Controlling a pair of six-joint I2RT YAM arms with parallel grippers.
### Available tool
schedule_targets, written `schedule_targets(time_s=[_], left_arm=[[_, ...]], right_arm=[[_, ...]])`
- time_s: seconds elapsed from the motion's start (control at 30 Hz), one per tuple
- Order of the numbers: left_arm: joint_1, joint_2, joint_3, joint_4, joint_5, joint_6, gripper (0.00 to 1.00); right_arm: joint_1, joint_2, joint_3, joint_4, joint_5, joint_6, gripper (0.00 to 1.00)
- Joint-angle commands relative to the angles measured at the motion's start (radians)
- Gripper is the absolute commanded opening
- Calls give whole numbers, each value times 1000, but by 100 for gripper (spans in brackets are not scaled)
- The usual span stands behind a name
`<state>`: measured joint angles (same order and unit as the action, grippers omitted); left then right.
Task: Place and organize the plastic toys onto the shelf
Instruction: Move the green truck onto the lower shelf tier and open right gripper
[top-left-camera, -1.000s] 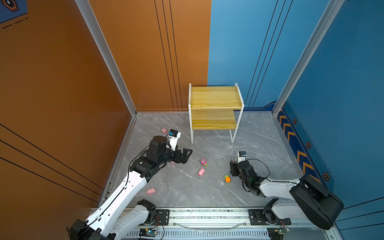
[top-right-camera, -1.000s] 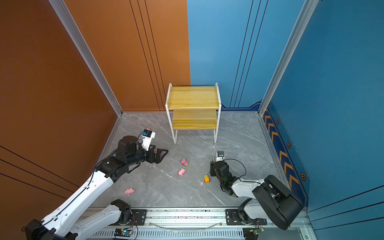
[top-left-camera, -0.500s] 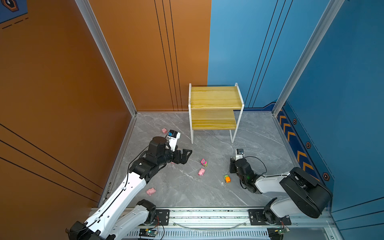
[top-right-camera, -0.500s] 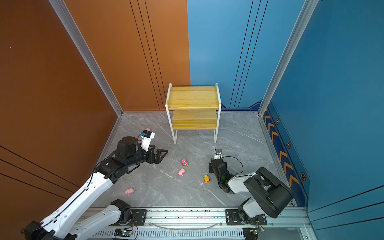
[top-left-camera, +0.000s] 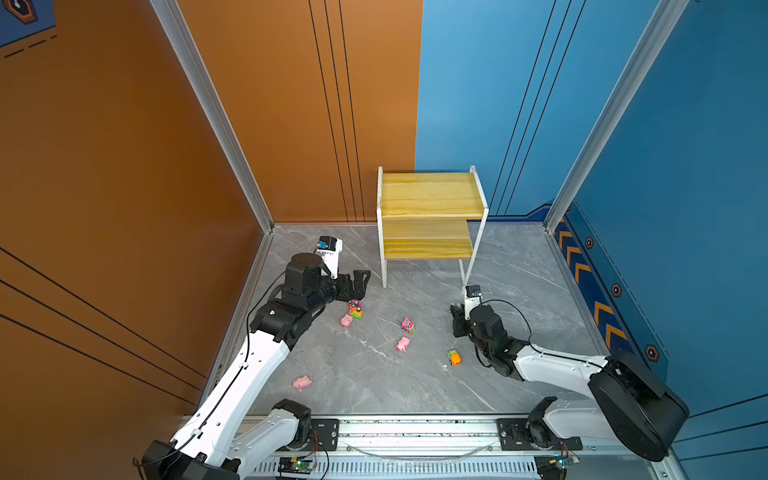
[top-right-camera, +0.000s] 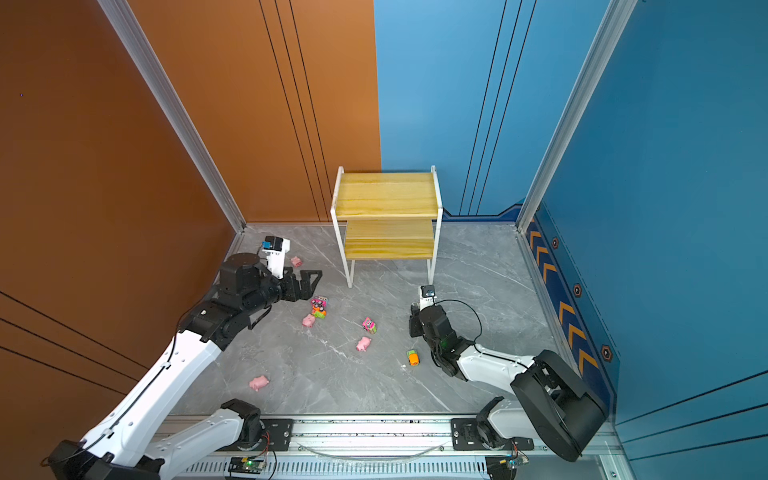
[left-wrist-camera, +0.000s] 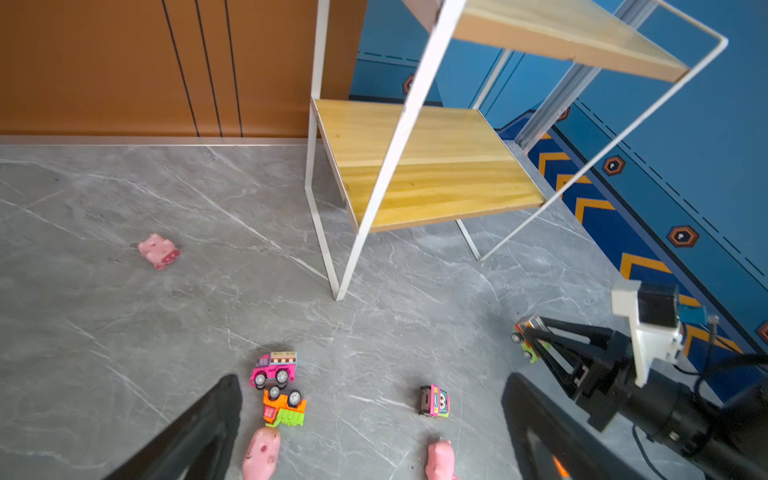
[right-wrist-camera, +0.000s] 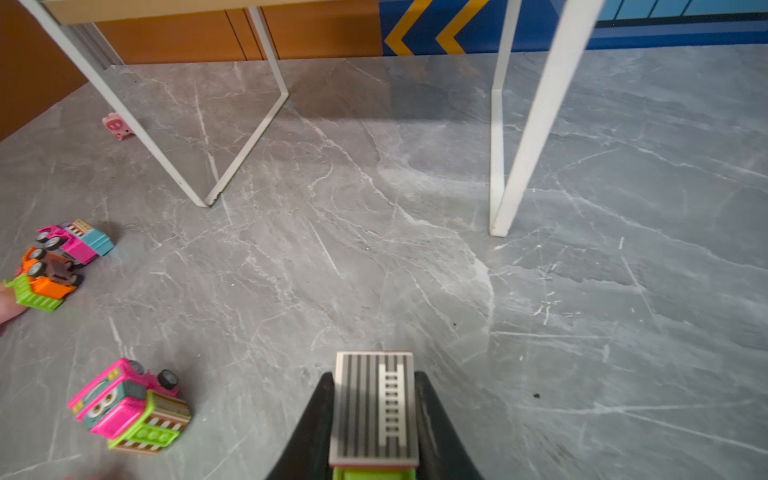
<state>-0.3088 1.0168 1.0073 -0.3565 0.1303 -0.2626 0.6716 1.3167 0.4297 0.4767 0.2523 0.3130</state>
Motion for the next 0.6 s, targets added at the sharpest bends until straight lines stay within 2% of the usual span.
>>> schedule_targets(time_s=[0.0,0.27,0.57], left_arm=[[41,27,16,7,-41,-21,98],[129,-10,-96,125,4,-37,98],[151,-11,-118,135,34,-46,99]], right_arm=[[55,-17,94,-96,-46,-27,21],[136,91,351,-118,23,-58,21],[154,357,667,-129,147,-94,21]])
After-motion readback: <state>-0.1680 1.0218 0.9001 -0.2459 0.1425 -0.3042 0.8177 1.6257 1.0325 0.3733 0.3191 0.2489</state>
